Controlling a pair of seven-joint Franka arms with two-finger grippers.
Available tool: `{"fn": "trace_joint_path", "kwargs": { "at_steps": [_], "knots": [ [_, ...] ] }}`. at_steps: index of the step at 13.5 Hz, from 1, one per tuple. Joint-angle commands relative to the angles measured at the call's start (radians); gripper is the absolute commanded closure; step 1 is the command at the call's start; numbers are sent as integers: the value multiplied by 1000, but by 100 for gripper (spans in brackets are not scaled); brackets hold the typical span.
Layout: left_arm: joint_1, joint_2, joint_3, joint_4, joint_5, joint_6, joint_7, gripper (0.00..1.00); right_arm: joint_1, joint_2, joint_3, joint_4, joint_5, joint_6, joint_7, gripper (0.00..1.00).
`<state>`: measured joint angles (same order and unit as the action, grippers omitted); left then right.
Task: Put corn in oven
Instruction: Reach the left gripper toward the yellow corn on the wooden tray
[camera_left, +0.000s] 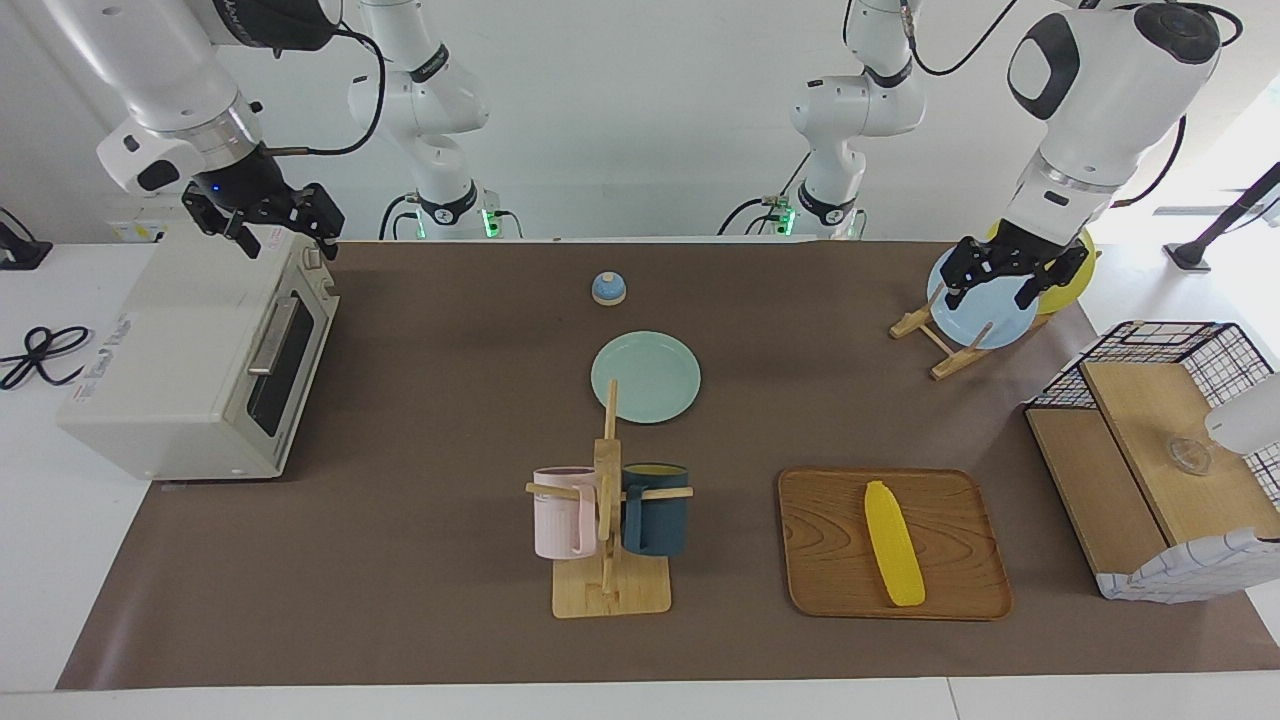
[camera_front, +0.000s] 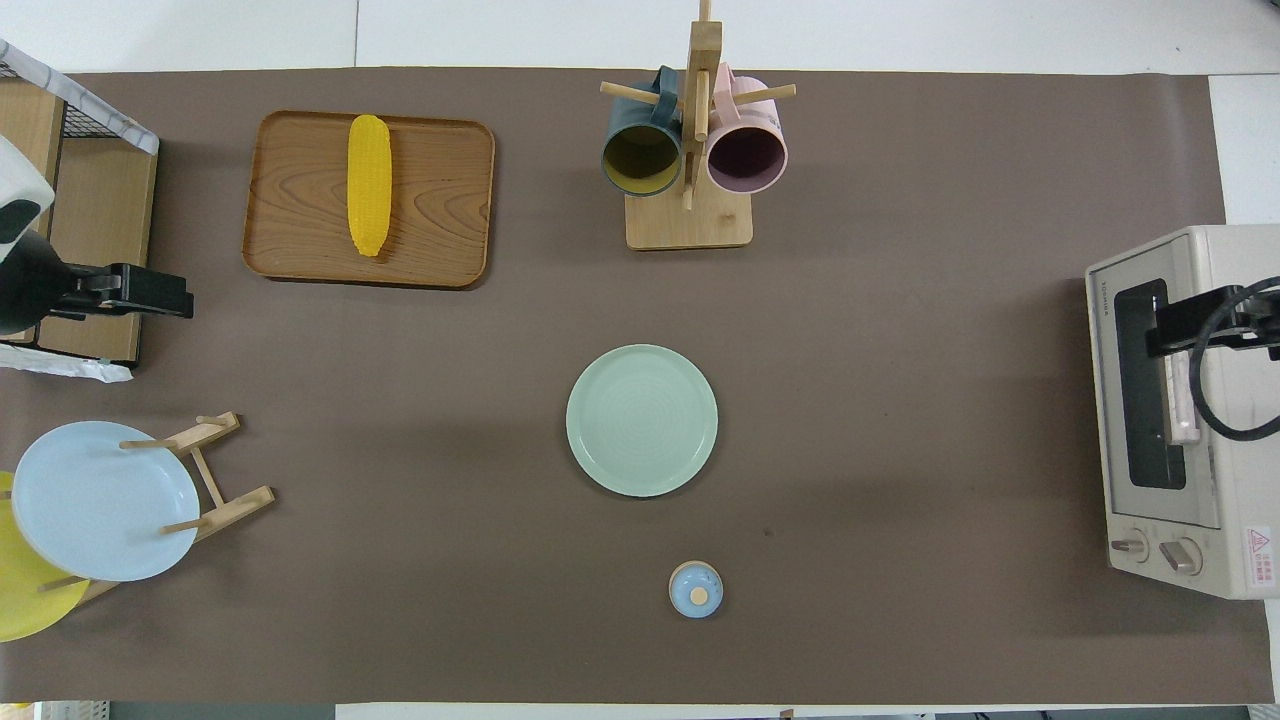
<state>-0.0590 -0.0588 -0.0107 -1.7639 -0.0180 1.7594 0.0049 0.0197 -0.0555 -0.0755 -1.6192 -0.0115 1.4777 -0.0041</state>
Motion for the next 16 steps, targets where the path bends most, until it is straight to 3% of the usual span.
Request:
{"fn": "trace_joint_path", "kwargs": {
  "at_steps": [1,6,8,15,16],
  "knots": [
    [2,-18,-3,-16,12,12,10,0,-7,-7,0,-2,27,-5,-13,0],
    [5,-18,-3,-26,10,49,-2,0,-7,-7,0,-2,27,-5,-14,0],
    [-1,22,-3,-17,-8,92,-6,0,-7,-7,0,-2,27,-5,-14,0],
    [-87,371,-2,204,-45,191,-14,0,-10,-9,-1,-8,27,-7,-19,0],
    [-88,410,-2,208,-39,201,-14,0,-14,-10,-3,-21,27,16,-25,24]
  ]
}}
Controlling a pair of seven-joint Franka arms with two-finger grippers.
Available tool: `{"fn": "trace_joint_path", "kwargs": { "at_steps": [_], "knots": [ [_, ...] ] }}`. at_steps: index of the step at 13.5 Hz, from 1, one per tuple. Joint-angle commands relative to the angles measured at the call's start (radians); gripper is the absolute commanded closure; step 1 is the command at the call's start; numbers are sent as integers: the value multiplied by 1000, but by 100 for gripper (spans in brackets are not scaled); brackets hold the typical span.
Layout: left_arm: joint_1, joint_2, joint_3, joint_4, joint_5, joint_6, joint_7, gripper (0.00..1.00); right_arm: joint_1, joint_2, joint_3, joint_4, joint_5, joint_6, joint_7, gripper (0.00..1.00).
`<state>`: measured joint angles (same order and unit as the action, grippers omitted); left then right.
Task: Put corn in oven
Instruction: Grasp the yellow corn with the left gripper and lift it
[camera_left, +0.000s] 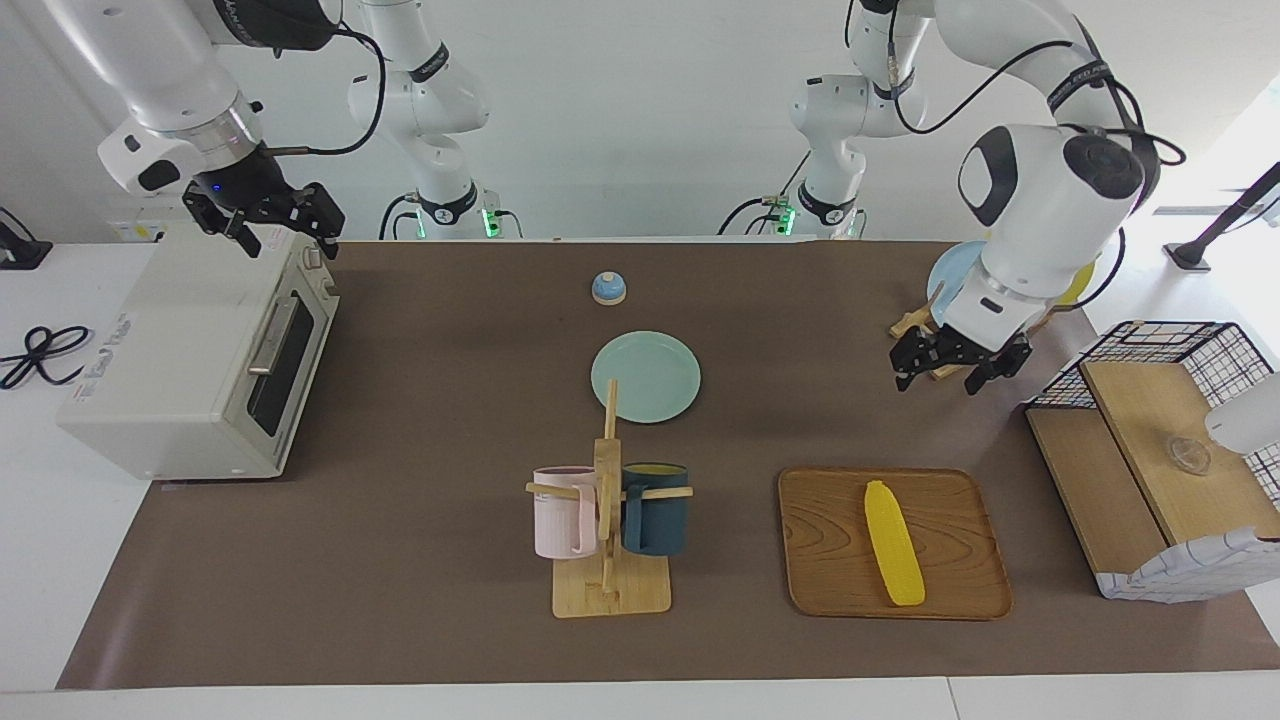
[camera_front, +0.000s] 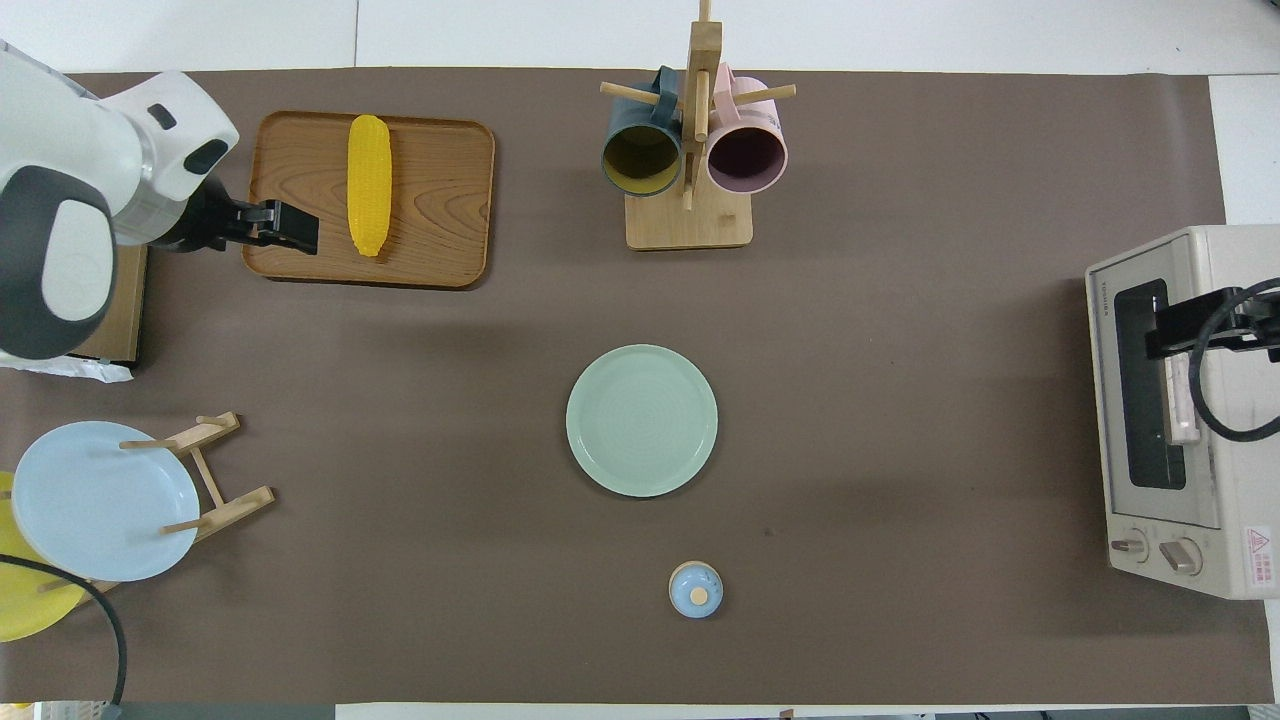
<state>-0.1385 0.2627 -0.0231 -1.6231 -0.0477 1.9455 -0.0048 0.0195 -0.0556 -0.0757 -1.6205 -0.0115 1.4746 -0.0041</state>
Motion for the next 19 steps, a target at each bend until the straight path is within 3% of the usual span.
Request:
{"fn": "trace_joint_path", "kwargs": {
  "at_steps": [1,2,4,7,9,12,19],
  "knots": [
    [-22,139,11,99,-9,27,-4,0,-21,-23,-4,-42,27,41,-28,60],
    [-32,201,12,159,-8,32,-4,0,-24,-32,-4,-65,27,47,-45,78],
    [-32,324,14,295,-6,29,-4,0,-42,-35,-3,-67,16,50,-92,100],
    [-26,426,17,405,-4,41,8,0,-82,-49,-4,-122,-22,96,-177,100],
    [-23,449,22,408,-3,96,29,0,-87,-73,-4,-221,-27,192,-185,100],
    [-21,480,22,411,11,153,52,0,-90,-63,-4,-274,-50,301,-192,100],
    [-21,526,20,411,9,190,78,0,-130,-29,-6,-371,-102,400,-212,100]
  ]
}}
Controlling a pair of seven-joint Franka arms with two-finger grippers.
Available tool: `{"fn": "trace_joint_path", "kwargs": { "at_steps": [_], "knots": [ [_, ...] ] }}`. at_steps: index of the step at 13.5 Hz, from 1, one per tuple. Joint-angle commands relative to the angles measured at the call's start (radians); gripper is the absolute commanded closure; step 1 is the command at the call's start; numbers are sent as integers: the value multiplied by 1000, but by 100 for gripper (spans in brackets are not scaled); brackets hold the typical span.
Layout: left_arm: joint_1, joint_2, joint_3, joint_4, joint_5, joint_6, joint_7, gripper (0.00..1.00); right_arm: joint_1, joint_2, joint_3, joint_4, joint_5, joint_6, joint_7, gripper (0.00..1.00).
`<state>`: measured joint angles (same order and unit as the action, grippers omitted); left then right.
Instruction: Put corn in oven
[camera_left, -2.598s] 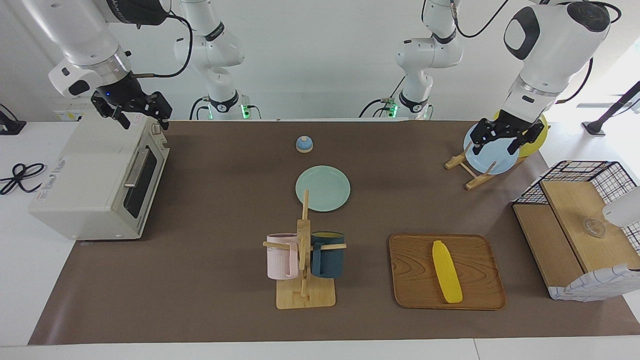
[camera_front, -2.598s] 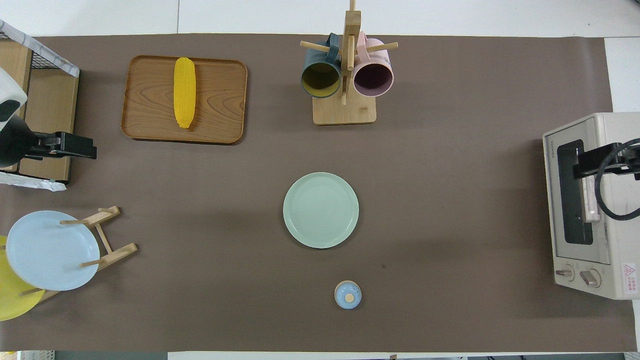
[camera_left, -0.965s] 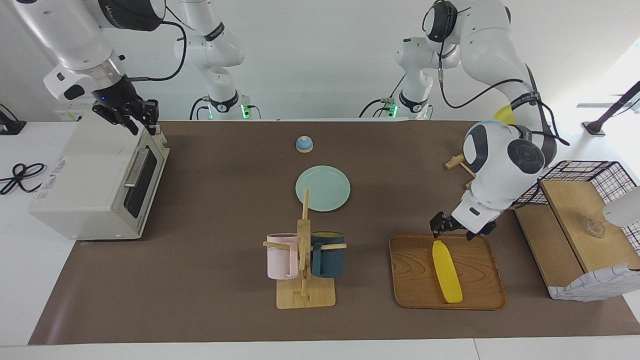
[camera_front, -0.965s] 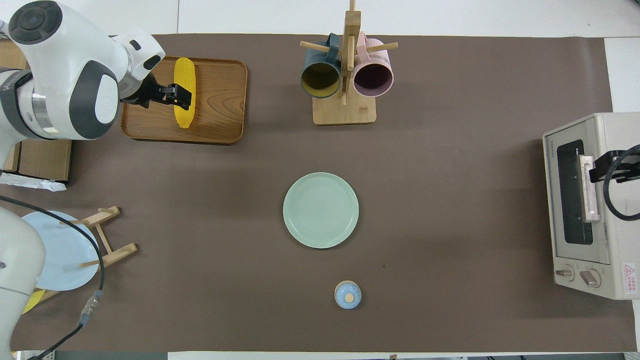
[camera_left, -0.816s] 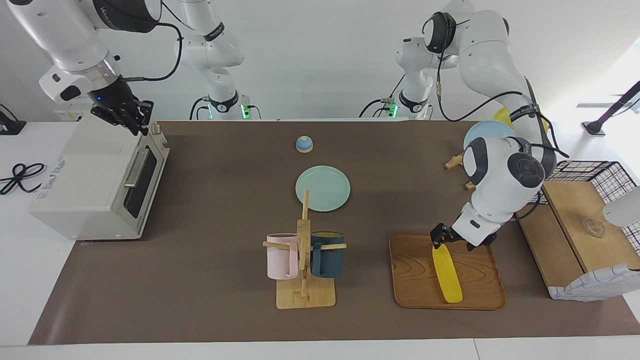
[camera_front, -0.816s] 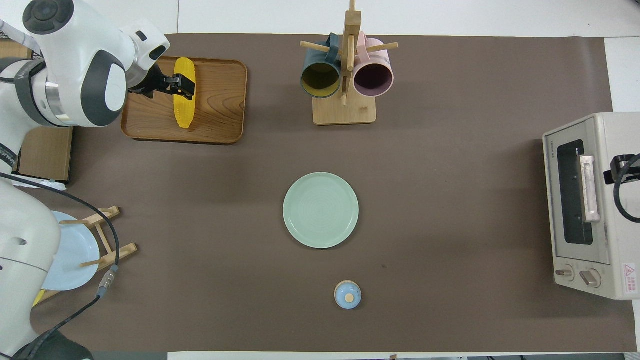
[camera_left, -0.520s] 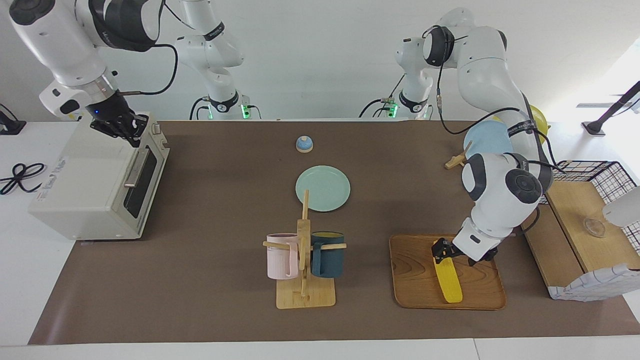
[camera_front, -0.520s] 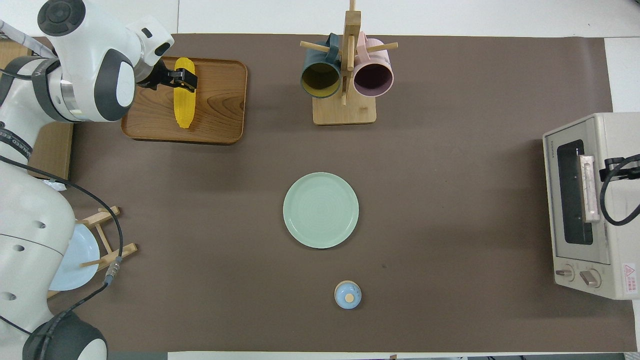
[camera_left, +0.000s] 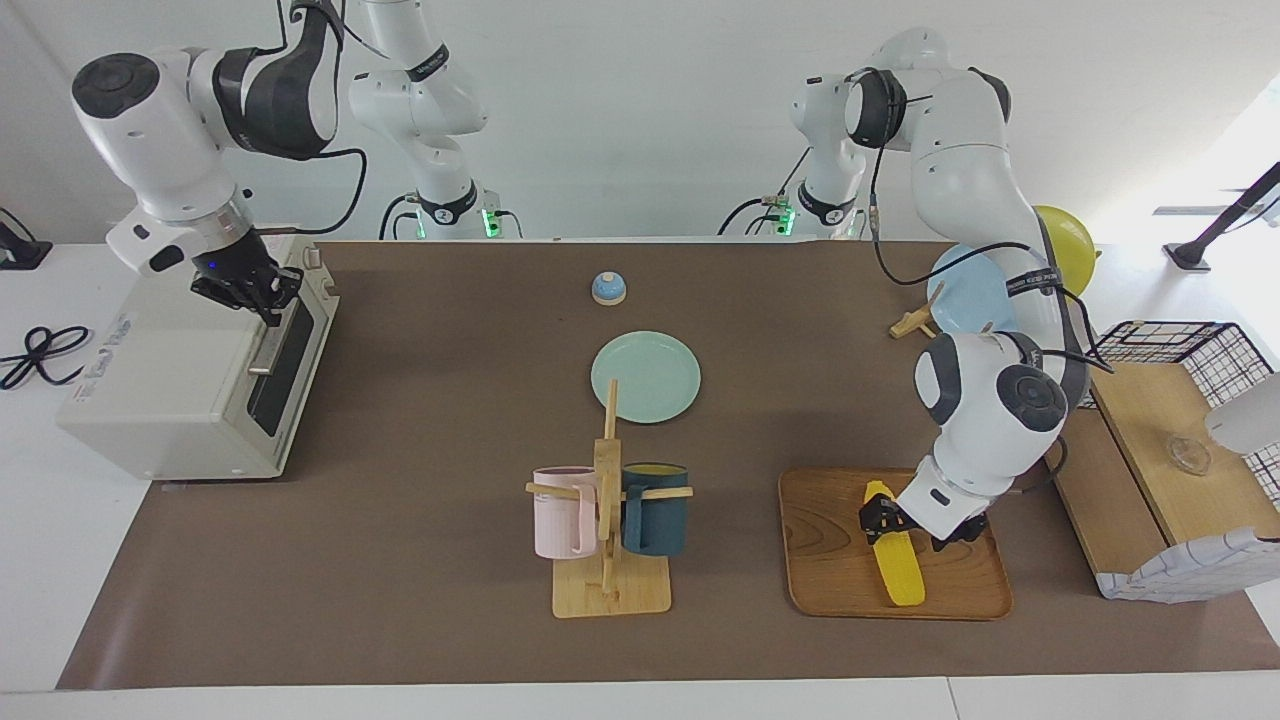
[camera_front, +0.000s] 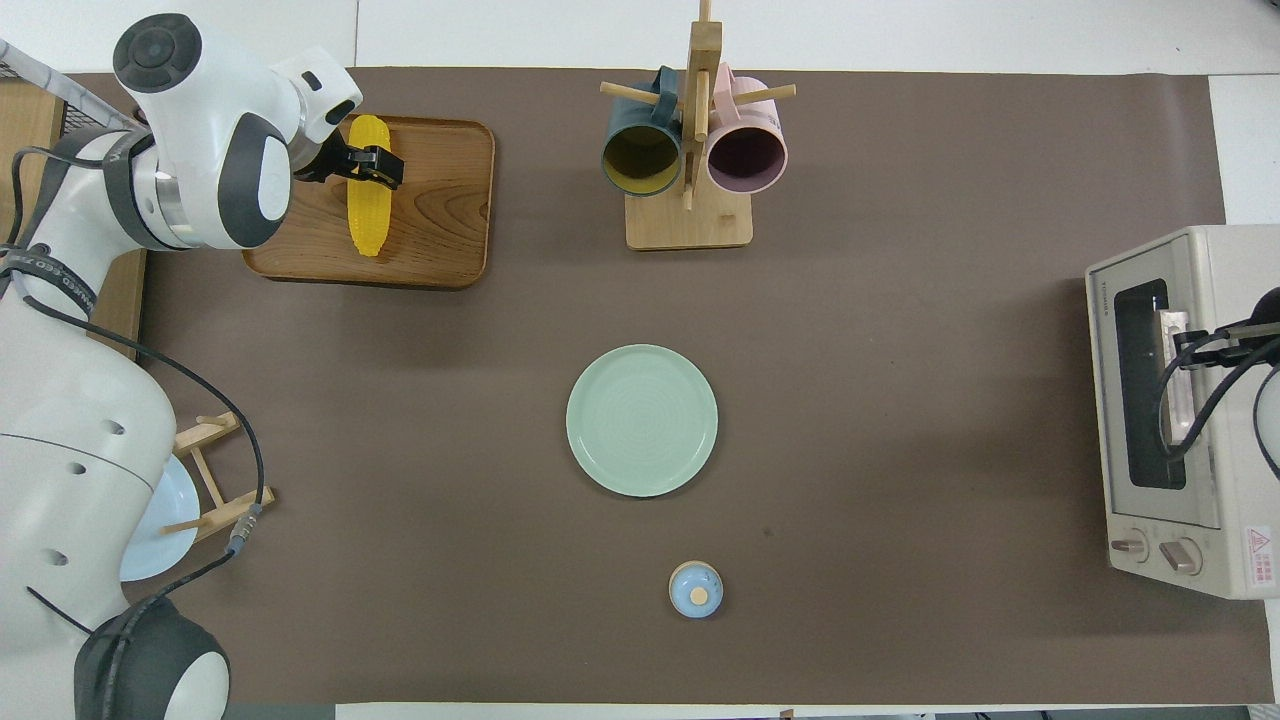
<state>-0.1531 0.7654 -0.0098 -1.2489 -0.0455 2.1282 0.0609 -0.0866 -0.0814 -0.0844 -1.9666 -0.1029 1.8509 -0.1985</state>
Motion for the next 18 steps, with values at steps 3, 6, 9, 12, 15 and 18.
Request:
{"fn": "trace_joint_path", "kwargs": {
  "at_steps": [3,6,9,12,15,18],
  "knots": [
    [-9,23,5,28,-5,19,11,39,-42,17,5,-29,-18,42,-12,100],
    [-5,22,5,28,-19,19,7,100,-48,18,5,-51,-18,53,2,100],
    [-2,-3,7,29,-75,-8,4,100,-48,18,5,-66,-18,54,25,100],
    [-3,-163,8,-21,-117,-155,-41,100,-36,20,6,-77,-17,68,62,100],
    [-38,-415,4,-255,-119,-206,-128,100,-12,22,8,-78,-14,70,100,100],
    [-210,-586,5,-466,-119,-195,-342,100,5,37,9,-87,-12,82,142,100]
  ]
}}
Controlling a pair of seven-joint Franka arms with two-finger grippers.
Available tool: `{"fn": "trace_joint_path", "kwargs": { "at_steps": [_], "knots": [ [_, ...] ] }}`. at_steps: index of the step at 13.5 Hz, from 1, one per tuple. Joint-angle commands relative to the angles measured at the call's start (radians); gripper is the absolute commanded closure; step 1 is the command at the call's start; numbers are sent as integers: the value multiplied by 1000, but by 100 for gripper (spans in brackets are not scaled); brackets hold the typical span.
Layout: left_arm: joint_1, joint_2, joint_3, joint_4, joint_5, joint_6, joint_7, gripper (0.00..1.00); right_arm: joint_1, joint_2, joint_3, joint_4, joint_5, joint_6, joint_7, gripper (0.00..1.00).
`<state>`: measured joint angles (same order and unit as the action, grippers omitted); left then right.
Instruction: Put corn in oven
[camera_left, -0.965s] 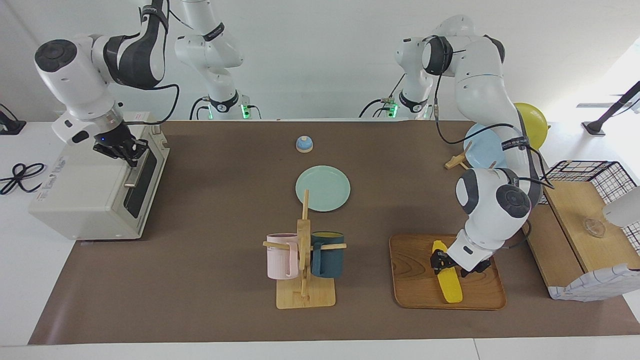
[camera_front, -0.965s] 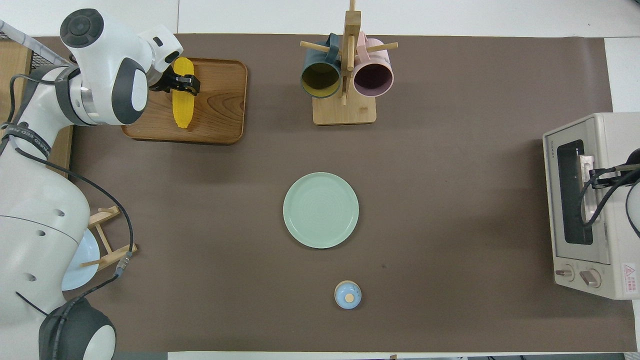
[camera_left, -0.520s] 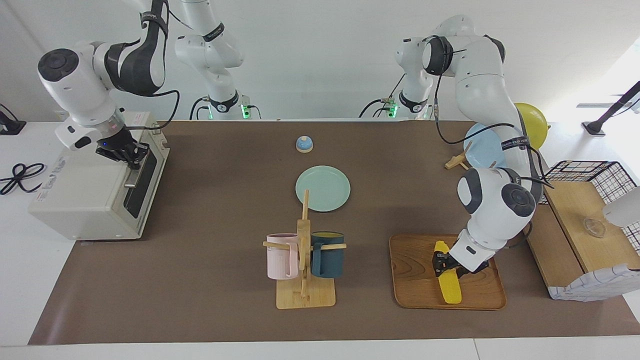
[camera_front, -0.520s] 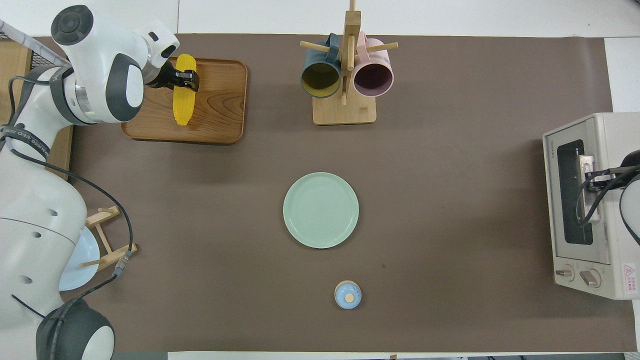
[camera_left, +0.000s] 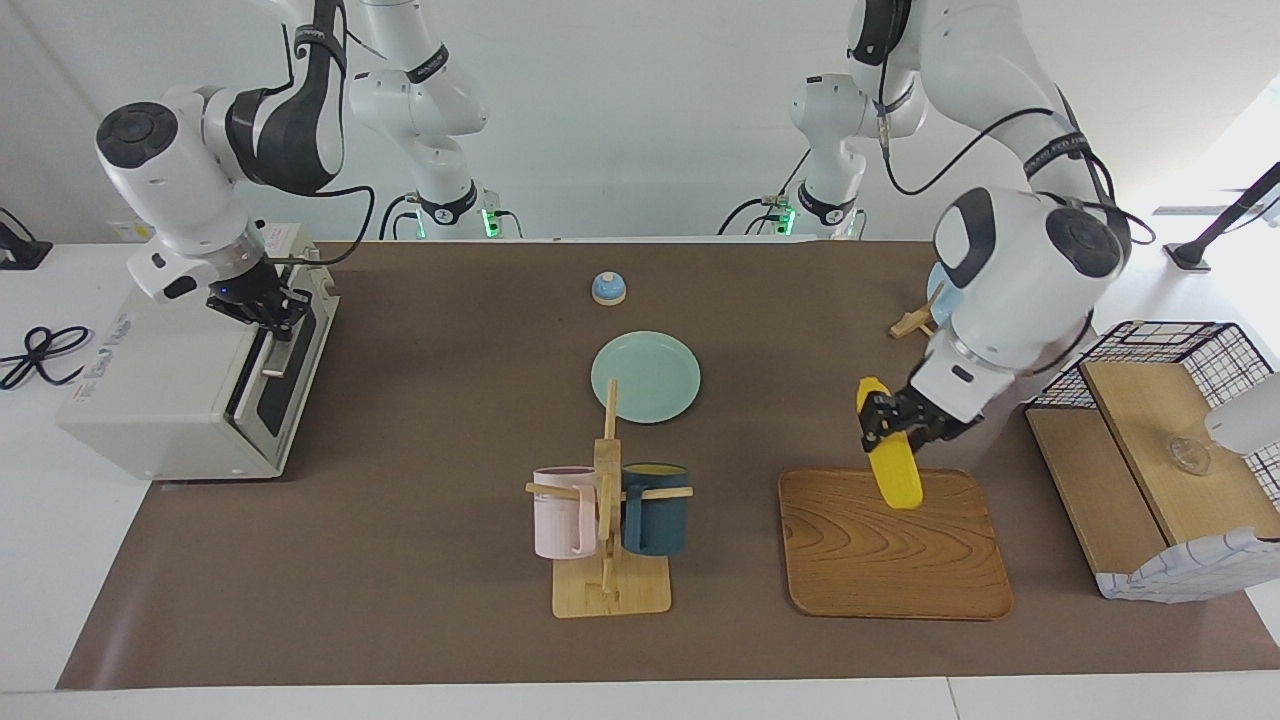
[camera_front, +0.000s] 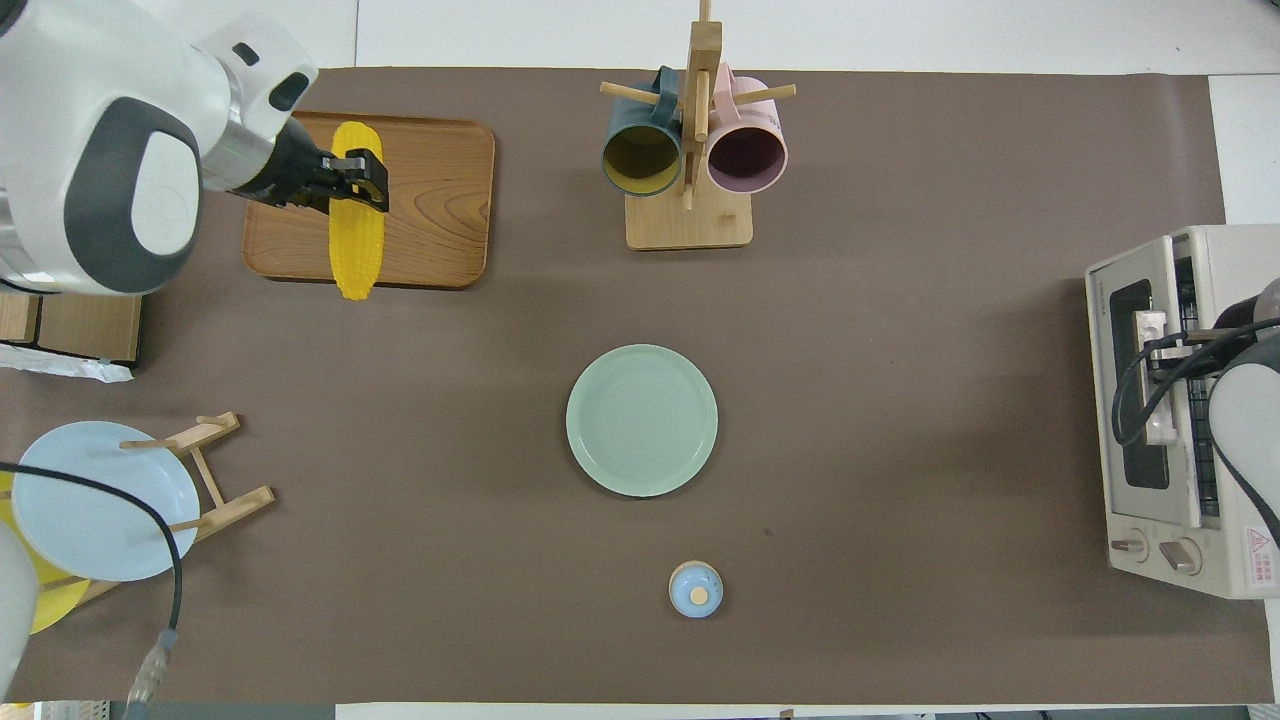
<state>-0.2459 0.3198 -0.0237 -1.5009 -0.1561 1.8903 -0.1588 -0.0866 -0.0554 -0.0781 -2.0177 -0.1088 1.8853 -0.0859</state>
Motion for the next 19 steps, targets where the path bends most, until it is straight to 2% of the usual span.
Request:
{"fn": "trace_joint_path", "kwargs": {
  "at_steps": [1,3,6,11,13,15,19],
  "knots": [
    [-177,-152,21,-237,-8,49,-175,100,7,15,3,-38,-5,51,29,100],
    [-272,-183,19,-313,-8,131,-258,100,11,32,3,-38,1,70,29,100],
    [-395,-219,19,-493,-8,385,-324,100,19,60,3,-65,5,132,41,100],
    [-470,-134,19,-536,-8,541,-352,100,44,104,8,-119,6,234,80,100],
    [-513,-96,21,-559,-4,593,-370,100,66,104,11,-182,8,317,83,100],
    [-539,-68,22,-572,1,627,-375,100,70,126,12,-220,8,380,83,100],
    [-555,-50,22,-572,1,630,-373,100,70,210,12,-223,8,451,104,100]
  ]
}}
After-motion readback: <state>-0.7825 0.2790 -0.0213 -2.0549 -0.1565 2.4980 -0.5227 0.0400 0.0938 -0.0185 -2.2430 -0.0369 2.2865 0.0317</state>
